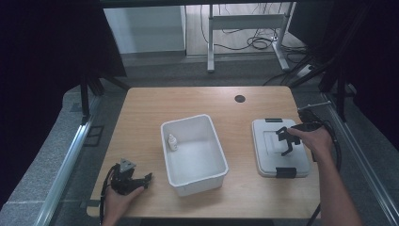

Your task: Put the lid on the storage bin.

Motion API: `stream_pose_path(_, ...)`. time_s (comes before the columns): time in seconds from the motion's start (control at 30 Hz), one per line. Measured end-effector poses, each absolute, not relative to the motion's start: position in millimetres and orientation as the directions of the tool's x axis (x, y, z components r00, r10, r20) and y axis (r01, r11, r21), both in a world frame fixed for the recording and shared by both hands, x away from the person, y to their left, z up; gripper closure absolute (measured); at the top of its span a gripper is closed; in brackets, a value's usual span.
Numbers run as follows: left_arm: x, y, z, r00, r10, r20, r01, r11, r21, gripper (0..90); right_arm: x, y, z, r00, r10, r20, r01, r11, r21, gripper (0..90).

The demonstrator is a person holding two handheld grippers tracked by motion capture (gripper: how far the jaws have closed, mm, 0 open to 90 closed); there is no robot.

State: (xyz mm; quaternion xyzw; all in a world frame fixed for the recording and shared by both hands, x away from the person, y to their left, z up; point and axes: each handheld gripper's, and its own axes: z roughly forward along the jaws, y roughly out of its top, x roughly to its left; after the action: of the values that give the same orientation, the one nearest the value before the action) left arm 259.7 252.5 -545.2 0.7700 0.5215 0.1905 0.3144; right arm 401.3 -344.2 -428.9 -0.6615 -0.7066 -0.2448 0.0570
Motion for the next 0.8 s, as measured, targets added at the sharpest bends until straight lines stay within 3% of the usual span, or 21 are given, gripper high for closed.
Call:
stream_pose_path(0.6,259.9,252.6,-545.2,0.384,0.923,-0.034,0.684,-0.259,0.682,12.9,423.3,-346.8,-428.2,-0.146,0.938,0.315,0.972,0.077,0.22,50.9)
stream_pose_path(0.8,260.0,252.5,-545.2,0.383,0.923,-0.034,0.684,-0.259,0.682,12.8,432.2,-350.6,-436.9,-0.113,0.946,0.305,0.981,0.058,0.185,54.2)
